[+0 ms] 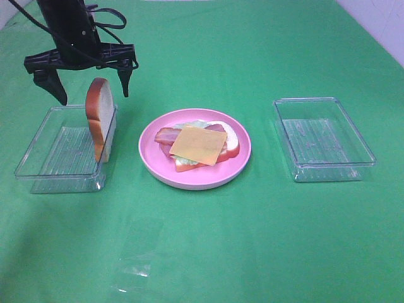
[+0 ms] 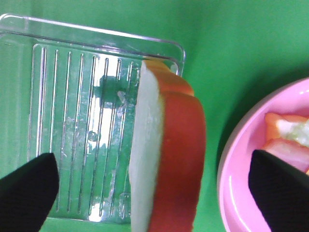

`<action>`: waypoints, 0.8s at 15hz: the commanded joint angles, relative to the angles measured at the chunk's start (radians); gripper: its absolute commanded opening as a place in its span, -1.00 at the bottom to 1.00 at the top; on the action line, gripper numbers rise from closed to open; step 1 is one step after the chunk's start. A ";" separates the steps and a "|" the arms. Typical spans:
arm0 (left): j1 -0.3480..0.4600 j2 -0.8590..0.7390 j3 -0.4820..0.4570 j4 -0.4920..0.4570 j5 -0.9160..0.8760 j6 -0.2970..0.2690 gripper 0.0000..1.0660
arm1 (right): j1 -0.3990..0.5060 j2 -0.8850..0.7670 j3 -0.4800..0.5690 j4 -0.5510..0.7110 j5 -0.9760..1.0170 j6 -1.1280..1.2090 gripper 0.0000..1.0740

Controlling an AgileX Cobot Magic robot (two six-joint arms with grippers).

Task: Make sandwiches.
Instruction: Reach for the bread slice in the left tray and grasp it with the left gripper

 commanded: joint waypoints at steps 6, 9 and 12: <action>-0.002 0.054 0.006 0.000 0.050 -0.009 0.58 | -0.006 0.005 0.002 0.000 -0.007 -0.008 0.81; -0.002 0.054 0.006 0.000 0.051 -0.009 0.04 | -0.006 0.005 0.002 0.000 -0.007 -0.008 0.81; -0.002 0.054 0.006 0.000 0.062 -0.009 -0.57 | -0.006 0.005 0.002 0.000 -0.007 -0.008 0.81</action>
